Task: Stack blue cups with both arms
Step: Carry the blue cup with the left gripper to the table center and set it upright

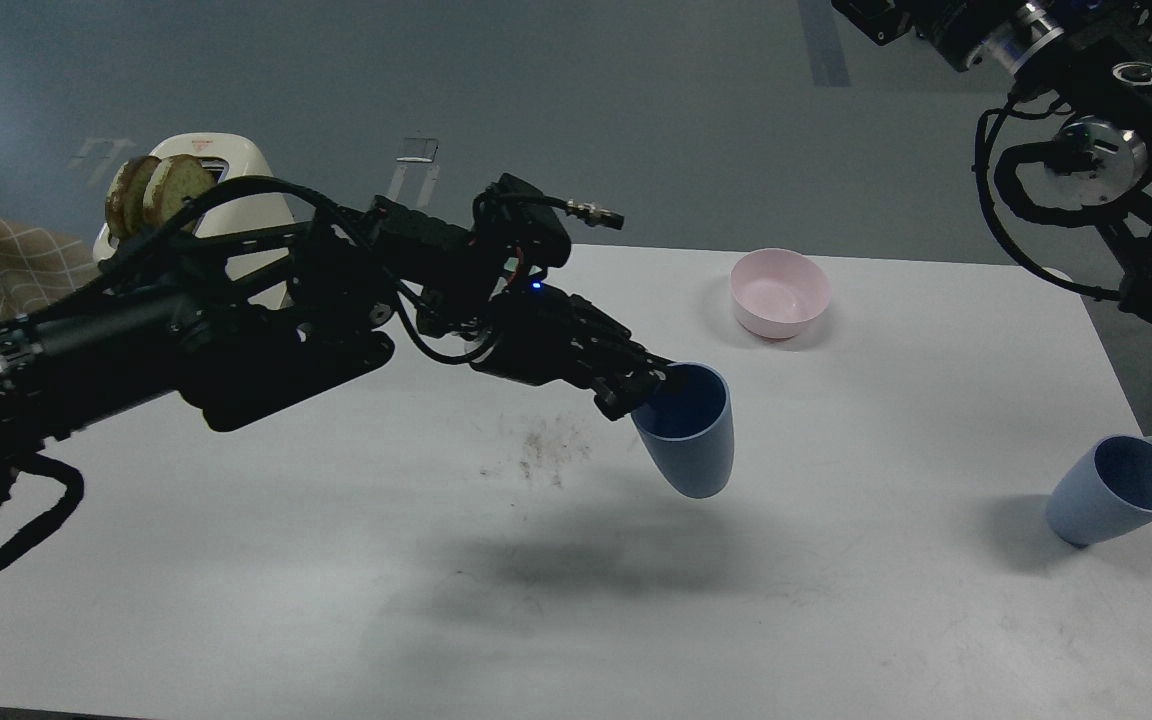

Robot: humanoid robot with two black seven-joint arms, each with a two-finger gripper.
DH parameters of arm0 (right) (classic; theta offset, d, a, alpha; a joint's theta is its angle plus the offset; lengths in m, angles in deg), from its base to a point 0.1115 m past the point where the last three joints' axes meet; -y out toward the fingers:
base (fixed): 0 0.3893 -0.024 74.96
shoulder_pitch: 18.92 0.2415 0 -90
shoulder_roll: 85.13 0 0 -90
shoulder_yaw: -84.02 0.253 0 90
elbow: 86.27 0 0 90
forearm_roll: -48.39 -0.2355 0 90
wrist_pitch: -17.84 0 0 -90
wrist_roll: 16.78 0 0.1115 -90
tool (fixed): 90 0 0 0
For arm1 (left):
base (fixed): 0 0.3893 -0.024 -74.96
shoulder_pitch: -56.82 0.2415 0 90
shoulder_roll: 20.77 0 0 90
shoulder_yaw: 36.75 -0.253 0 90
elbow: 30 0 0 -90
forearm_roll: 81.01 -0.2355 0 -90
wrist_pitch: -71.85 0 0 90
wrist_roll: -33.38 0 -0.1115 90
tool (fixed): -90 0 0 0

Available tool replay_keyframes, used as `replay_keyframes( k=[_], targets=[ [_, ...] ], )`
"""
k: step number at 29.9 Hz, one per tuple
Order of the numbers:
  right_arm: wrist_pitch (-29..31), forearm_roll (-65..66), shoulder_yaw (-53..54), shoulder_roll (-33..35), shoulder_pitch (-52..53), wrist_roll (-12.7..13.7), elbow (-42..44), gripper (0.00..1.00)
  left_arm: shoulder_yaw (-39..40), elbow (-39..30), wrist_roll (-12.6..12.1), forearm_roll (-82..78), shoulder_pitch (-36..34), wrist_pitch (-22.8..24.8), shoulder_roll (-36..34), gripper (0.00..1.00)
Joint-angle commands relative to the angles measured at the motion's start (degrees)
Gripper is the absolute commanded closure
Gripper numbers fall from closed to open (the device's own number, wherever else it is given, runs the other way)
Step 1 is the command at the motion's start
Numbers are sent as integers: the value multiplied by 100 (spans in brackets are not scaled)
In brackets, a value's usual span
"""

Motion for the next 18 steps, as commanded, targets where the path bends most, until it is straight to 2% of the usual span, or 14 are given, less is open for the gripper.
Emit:
replay_keyframes(
  k=[1, 4, 7, 13, 18],
  targets=[
    [-1, -7, -24, 50, 4, 0, -4, 0, -415, 687, 1, -218, -321, 1, 608, 100],
    [-1, -7, -24, 85, 4, 0, -22, 0, -1065, 1241, 1, -201, -656, 1, 1004, 100],
    [-1, -7, -32, 85, -22, 0, -56, 0, -1313, 1628, 1, -209, -788, 1, 1189, 100],
    [-1, -7, -33, 112, -92, 0, -83, 0, -1691, 1832, 1, -200, -877, 1, 1278, 100],
    [-1, -7, -24, 111, -92, 0, -83, 0, -1692, 2078, 1, -183, -842, 1, 1462, 100]
  ],
)
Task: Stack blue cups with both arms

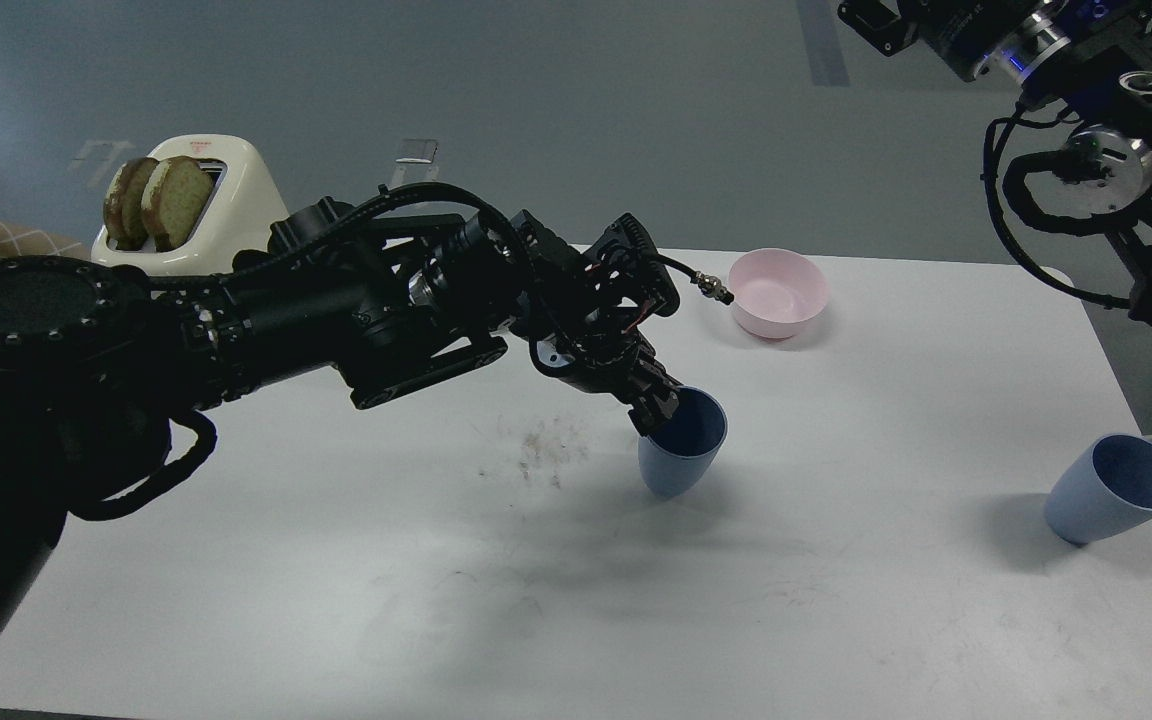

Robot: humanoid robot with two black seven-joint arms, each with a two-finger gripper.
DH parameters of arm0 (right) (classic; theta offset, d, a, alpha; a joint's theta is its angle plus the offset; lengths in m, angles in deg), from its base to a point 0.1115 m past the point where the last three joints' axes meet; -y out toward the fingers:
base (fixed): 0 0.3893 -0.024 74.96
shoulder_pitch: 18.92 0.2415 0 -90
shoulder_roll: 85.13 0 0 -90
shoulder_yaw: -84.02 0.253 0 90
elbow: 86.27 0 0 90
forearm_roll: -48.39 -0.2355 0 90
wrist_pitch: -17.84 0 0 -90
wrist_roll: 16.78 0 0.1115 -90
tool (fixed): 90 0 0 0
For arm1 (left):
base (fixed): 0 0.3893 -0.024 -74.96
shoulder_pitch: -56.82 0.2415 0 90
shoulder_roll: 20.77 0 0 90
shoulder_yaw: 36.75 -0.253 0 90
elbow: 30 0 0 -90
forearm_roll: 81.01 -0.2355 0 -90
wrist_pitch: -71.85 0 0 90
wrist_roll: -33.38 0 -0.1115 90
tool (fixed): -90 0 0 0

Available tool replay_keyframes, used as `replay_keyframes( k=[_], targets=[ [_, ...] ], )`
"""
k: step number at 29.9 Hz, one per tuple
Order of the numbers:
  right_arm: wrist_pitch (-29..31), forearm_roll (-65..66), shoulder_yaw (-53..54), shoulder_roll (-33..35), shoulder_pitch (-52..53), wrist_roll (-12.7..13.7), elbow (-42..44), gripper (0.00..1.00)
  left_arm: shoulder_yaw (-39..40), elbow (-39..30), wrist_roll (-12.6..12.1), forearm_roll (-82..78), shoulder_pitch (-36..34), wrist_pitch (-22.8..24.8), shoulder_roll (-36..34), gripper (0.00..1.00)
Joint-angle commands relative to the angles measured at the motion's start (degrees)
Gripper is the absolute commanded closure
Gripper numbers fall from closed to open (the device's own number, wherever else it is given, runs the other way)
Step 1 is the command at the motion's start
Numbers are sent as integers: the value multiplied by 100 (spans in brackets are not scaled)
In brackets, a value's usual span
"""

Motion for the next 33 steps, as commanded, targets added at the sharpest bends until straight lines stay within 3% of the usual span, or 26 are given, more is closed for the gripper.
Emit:
replay_keyframes(
  k=[1, 6, 8, 10, 12, 16, 20, 26, 33],
  targets=[
    [0, 0, 0, 2, -2, 0, 1, 0, -7, 184, 0, 35, 42, -1, 107, 100],
    [0, 0, 8, 46, -11, 0, 1, 0, -7, 246, 0, 53, 69, -1, 178, 97],
    [0, 0, 0, 55, -11, 0, -7, 0, 2, 246, 0, 62, 69, -1, 178, 82],
    [0, 0, 0, 55, -11, 0, 1, 0, 2, 246, 0, 70, 69, -1, 186, 48],
    [0, 0, 0, 64, -11, 0, 1, 0, 10, 246, 0, 149, 60, -1, 186, 27],
    [0, 0, 0, 125, -11, 0, -7, 0, 19, 237, 0, 299, 34, -1, 177, 6],
    [0, 0, 0, 187, -19, 0, 1, 0, 63, 132, 0, 562, -63, -1, 20, 3],
    [0, 27, -27, 301, -151, 0, -16, 0, 98, -184, 0, 1308, -686, -1, -832, 3],
    [0, 377, -1002, 1293, -195, 0, -911, 0, 537, -299, 0, 3355, -881, -1, -1940, 3]
  ],
)
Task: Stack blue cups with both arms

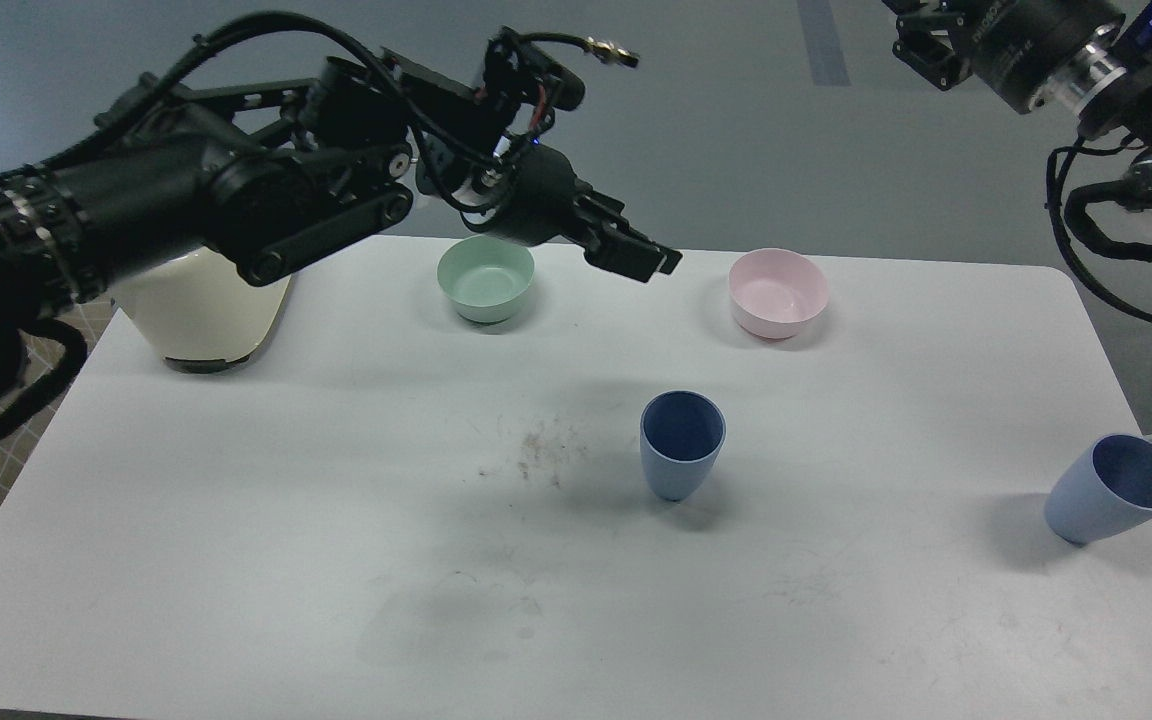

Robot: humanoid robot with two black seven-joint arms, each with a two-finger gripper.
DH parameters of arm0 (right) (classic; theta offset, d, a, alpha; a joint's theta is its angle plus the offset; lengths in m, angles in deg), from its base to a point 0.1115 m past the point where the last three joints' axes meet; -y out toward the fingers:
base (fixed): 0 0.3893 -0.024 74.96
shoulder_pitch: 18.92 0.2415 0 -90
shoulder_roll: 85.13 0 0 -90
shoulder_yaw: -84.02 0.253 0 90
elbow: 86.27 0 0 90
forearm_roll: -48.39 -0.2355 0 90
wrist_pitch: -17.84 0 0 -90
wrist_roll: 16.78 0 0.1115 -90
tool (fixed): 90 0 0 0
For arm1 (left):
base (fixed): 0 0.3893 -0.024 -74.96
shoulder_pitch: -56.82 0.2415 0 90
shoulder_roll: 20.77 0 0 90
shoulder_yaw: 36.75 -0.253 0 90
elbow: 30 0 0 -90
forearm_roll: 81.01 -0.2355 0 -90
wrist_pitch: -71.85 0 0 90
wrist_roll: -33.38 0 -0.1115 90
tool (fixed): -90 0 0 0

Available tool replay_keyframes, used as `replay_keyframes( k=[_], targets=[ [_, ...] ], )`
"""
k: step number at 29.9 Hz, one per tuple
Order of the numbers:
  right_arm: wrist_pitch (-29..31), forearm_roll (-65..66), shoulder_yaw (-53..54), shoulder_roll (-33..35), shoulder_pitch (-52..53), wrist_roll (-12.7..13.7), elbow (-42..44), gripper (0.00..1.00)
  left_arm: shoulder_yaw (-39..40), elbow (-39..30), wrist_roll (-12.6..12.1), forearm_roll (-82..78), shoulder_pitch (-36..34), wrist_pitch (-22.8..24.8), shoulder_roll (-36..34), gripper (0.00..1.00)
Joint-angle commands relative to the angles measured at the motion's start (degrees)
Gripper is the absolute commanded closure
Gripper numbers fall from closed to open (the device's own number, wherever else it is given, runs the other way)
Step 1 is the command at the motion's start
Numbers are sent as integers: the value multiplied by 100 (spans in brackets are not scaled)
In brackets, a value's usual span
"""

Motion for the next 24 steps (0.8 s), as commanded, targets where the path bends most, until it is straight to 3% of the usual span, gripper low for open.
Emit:
replay_keyframes(
  k=[1, 10, 16, 24],
  targets=[
    [0, 424, -453, 690, -2, 0, -652, 0, 248, -2, 0, 1288, 28, 1, -522, 3],
    [0, 3271, -1095, 2528, -20, 0, -1814, 0, 275, 322, 0, 4261, 678, -178, -876, 3],
    [0, 4774, -1517, 3179, -221, 0, -1859, 0, 284, 464, 0, 4782, 1241, -294, -849, 3],
    [0, 6315, -1596, 3672, -731, 0, -1859, 0, 407, 438, 0, 4774, 1435, -294, -823, 3]
  ],
)
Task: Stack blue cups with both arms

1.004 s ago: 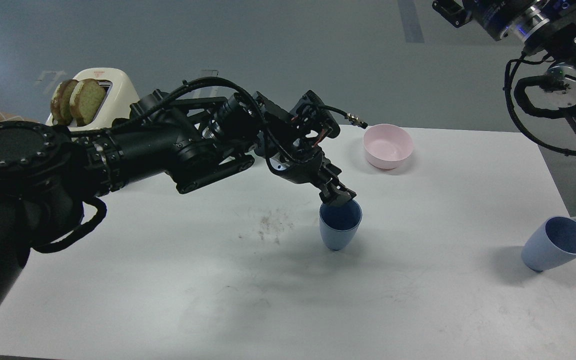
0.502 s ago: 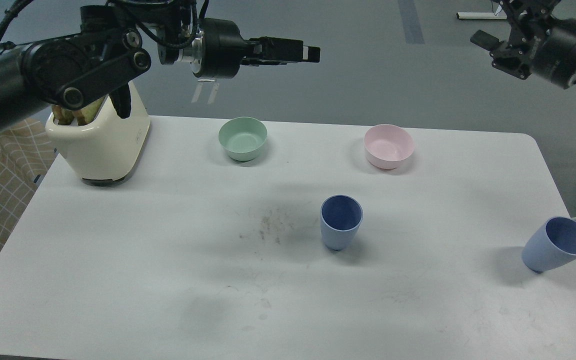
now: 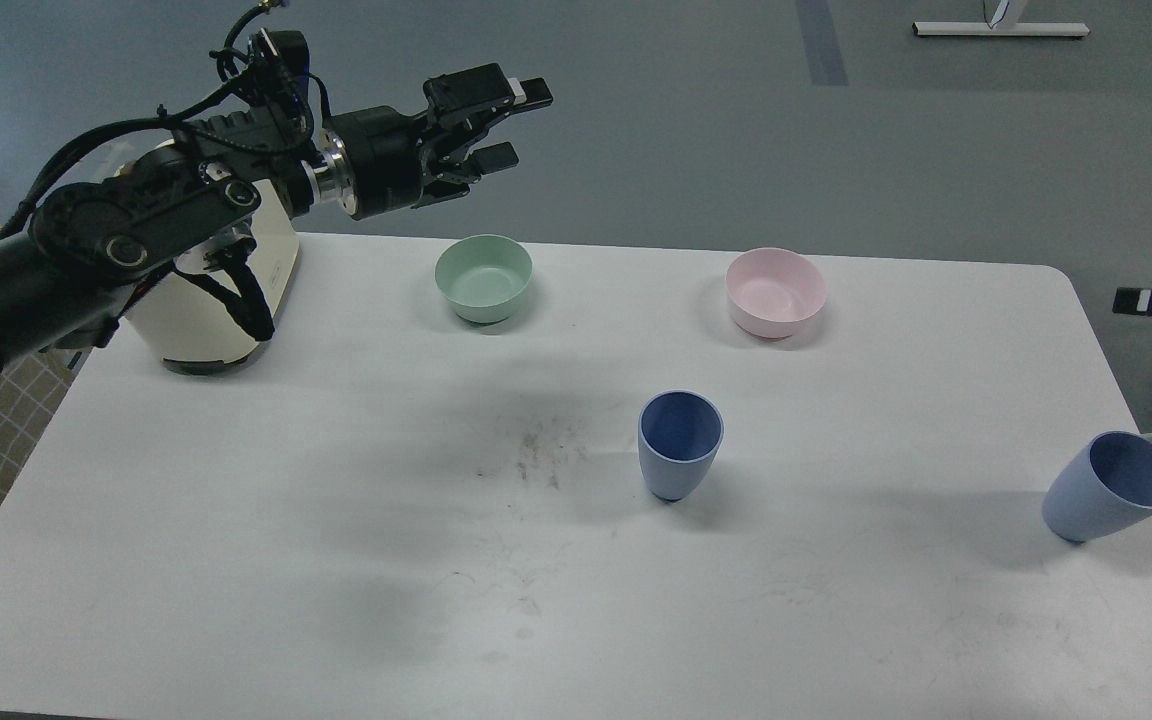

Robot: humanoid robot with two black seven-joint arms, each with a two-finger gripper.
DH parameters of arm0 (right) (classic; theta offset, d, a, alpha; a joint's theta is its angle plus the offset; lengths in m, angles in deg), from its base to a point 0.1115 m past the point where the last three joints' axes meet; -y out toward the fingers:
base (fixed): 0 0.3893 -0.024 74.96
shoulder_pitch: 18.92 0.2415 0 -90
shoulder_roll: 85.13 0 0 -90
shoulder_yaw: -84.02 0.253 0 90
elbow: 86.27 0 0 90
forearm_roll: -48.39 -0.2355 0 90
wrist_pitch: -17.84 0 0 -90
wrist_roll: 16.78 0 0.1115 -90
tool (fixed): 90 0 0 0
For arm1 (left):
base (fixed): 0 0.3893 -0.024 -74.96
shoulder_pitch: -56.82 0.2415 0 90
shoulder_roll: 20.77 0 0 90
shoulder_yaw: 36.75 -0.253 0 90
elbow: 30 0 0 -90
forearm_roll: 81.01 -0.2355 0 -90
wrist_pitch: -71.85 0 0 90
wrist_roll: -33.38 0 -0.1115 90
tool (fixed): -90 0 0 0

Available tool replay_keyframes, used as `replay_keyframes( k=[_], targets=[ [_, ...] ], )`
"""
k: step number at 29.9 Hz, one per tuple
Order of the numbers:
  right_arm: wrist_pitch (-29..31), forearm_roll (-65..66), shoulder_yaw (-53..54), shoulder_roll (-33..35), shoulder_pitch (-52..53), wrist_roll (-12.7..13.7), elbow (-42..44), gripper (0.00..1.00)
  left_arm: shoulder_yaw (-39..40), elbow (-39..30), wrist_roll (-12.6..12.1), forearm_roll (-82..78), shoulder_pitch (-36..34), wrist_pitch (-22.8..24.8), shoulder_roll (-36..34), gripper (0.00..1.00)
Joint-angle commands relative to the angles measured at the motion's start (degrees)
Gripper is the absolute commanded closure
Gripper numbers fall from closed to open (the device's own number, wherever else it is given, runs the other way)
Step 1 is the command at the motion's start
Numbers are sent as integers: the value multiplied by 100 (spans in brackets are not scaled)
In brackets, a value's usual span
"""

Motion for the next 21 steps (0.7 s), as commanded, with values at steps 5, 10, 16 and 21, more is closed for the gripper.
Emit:
replay_keyframes(
  k=[5, 10, 16, 21],
  targets=[
    [-1, 797, -17, 315, -430, 0, -17, 0, 9, -53, 1, -11, 20, 0, 98, 3],
    [-1, 823, -25, 684, -430, 0, -490, 0, 9, -62, 1, -64, 29, 0, 177, 3],
    [-1, 1253, -25, 720, -641, 0, -580, 0, 0, -71, 1, -81, 29, 9, 221, 3],
    [-1, 1280, -25, 676, -782, 0, -554, 0, 9, -71, 1, -90, 46, 9, 283, 3]
  ],
)
